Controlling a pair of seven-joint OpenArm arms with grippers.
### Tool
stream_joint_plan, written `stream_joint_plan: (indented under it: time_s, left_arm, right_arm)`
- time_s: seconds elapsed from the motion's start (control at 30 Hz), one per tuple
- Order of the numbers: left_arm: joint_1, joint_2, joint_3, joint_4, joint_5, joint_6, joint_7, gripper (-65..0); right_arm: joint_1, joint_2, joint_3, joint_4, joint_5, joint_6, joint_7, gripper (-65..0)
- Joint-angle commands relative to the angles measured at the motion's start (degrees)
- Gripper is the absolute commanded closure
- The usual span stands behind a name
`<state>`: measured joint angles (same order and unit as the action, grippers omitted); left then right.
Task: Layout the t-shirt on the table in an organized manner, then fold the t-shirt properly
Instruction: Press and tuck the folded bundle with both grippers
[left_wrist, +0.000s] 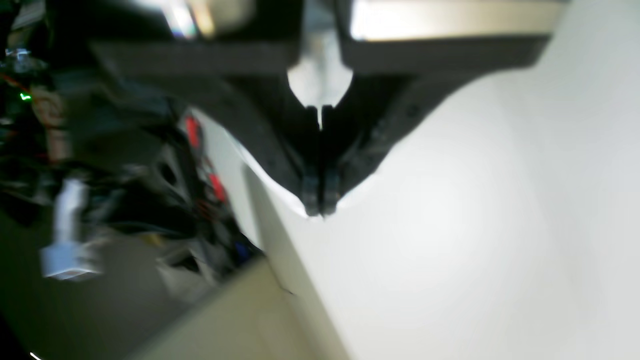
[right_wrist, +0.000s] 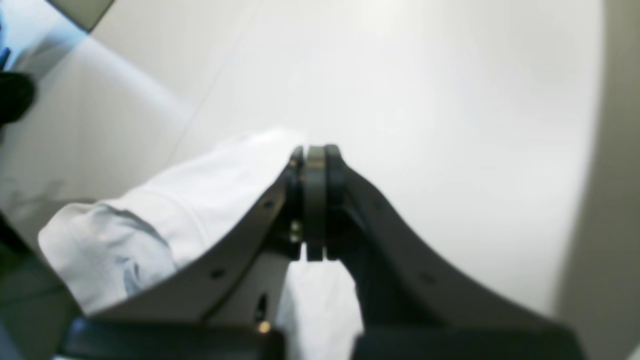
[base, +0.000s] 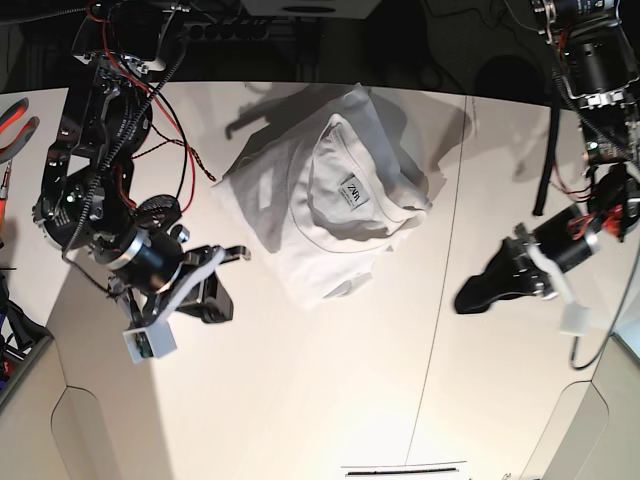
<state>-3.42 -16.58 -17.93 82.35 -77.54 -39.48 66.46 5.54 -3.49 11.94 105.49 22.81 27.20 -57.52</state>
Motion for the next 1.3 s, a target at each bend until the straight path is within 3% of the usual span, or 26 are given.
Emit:
stream_joint_plan:
  time_s: [0.0, 0.17, 0.3, 0.47, 0.63, 0.8, 0.93, 1.03, 1.13, 1.27]
  left_arm:
    - [-1.8, 0.5, 1.8, 1.0, -3.1, -0.5, 0.1, 0.0]
    - [-3.6, 5.3, 11.6, 3.1, -3.3, -0.5, 3.1, 0.0]
    - [-3.5, 8.0, 19.0, 7.6, 4.0, -0.5, 2.8, 0.0]
    - [-3.3, 8.5, 25.7, 9.2, 19.3, -0.5, -3.1, 0.0]
    - [-2.9, 8.0, 26.3, 7.1, 36.6, -0.3, -12.5, 0.0]
    - [-2.3, 7.0, 26.2, 2.4, 38.4, 0.4, -14.8, 0.0]
    - [-0.3, 7.1, 26.2, -0.7, 38.4, 0.3, -20.2, 0.0]
    - [0.7, 7.1, 26.2, -2.3, 40.0, 0.2, -22.6, 0.0]
    - [0.7, 7.1, 26.2, -2.9, 42.9, 0.2, -23.3, 0.0]
    - [0.7, 7.1, 26.2, -2.9, 46.2, 0.3, -26.3, 0.0]
  right_arm:
    - [0.5, 0.2, 0.6, -0.2, 1.6, 0.0, 1.4, 0.0]
    - [-1.2, 0.2, 1.1, -5.1, 1.9, 1.3, 1.4, 0.0]
    - [-1.6, 0.2, 1.0, -8.7, 1.8, 1.3, 1.4, 0.0]
    - [-1.6, 0.2, 1.0, -11.4, 1.8, 1.3, 1.3, 0.0]
    - [-1.6, 0.2, 0.7, -11.8, 1.8, 1.6, 1.3, 0.0]
    - [-2.4, 0.2, -0.6, -11.9, 1.6, 1.7, 1.4, 0.0]
    - [-2.5, 0.2, -1.0, -12.2, 1.8, 1.7, 1.4, 0.0]
    - [-2.2, 0.2, -1.0, -12.2, 4.9, 1.8, 1.6, 0.0]
    - [-2.1, 0.2, -1.0, -11.9, 9.3, 4.0, 1.4, 0.0]
    - [-2.1, 0.1, -1.6, -11.1, 10.9, 4.1, 1.4, 0.0]
